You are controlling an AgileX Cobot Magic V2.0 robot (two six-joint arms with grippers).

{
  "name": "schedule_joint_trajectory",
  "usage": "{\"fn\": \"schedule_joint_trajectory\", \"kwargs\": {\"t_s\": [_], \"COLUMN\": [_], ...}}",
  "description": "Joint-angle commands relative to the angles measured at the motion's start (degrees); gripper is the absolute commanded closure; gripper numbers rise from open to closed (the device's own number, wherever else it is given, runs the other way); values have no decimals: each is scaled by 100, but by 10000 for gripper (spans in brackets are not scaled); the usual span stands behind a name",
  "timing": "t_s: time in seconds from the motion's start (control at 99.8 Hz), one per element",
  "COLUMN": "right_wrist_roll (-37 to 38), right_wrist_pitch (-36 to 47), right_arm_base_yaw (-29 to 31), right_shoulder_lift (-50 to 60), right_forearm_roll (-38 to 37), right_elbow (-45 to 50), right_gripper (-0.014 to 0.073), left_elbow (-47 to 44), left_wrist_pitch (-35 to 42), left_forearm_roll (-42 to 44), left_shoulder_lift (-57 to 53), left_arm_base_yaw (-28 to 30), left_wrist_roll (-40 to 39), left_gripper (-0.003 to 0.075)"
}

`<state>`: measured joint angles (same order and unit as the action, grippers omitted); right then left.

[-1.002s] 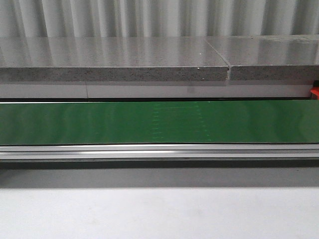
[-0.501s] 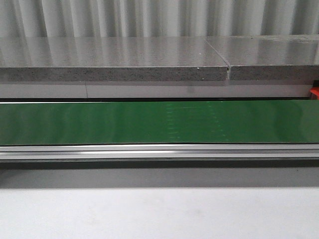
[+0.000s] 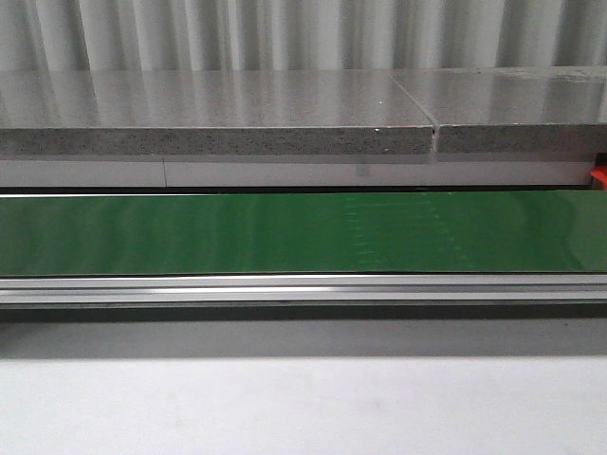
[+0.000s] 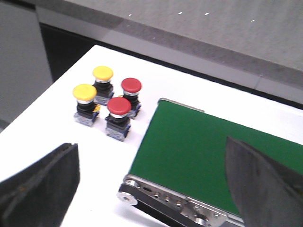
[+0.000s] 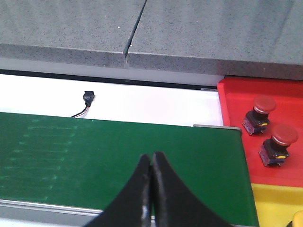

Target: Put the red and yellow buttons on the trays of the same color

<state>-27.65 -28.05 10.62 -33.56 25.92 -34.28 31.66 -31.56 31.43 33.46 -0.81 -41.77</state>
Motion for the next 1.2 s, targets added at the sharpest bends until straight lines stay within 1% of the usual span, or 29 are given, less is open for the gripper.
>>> {"fn": "schedule_joint_trajectory", "kwargs": {"t_s": [0.0, 0.11, 0.221, 0.401, 0.541, 0.682, 0.872, 1.052, 1.193], "right_wrist_roll": [-38, -38, -38, -38, -38, -38, -38, -38, -38], "right_wrist_pitch": [316, 316, 316, 316, 316, 316, 316, 316, 316], "right_arm_base_yaw": [3, 3, 3, 3, 3, 3, 3, 3, 3], "right_shoulder_lift": [14, 14, 14, 14, 14, 14, 14, 14, 14], "right_forearm_roll": [81, 81, 81, 81, 81, 81, 81, 81, 81], "right_elbow": [-134, -134, -134, -134, -134, -134, -134, -134, -134], "right_gripper": [675, 675, 675, 675, 675, 675, 675, 675, 675], "left_elbow": [457, 873, 1267, 1903, 2271, 2551, 2766, 2832, 2930], "left_wrist_pitch": [294, 319, 397, 406, 374, 319, 341, 432, 443], "left_forearm_roll": [44, -366, -468, -477, -477, -477, -477, -669, -655], "left_shoulder_lift": [657, 1541, 2446, 3721, 4466, 4987, 5411, 5653, 5832], "left_arm_base_yaw": [267, 585, 768, 827, 836, 836, 836, 1065, 1234], "left_wrist_roll": [-100, -100, -100, -100, -100, -100, -100, -100, -89], "left_gripper": [123, 123, 123, 123, 123, 123, 123, 123, 123]}}
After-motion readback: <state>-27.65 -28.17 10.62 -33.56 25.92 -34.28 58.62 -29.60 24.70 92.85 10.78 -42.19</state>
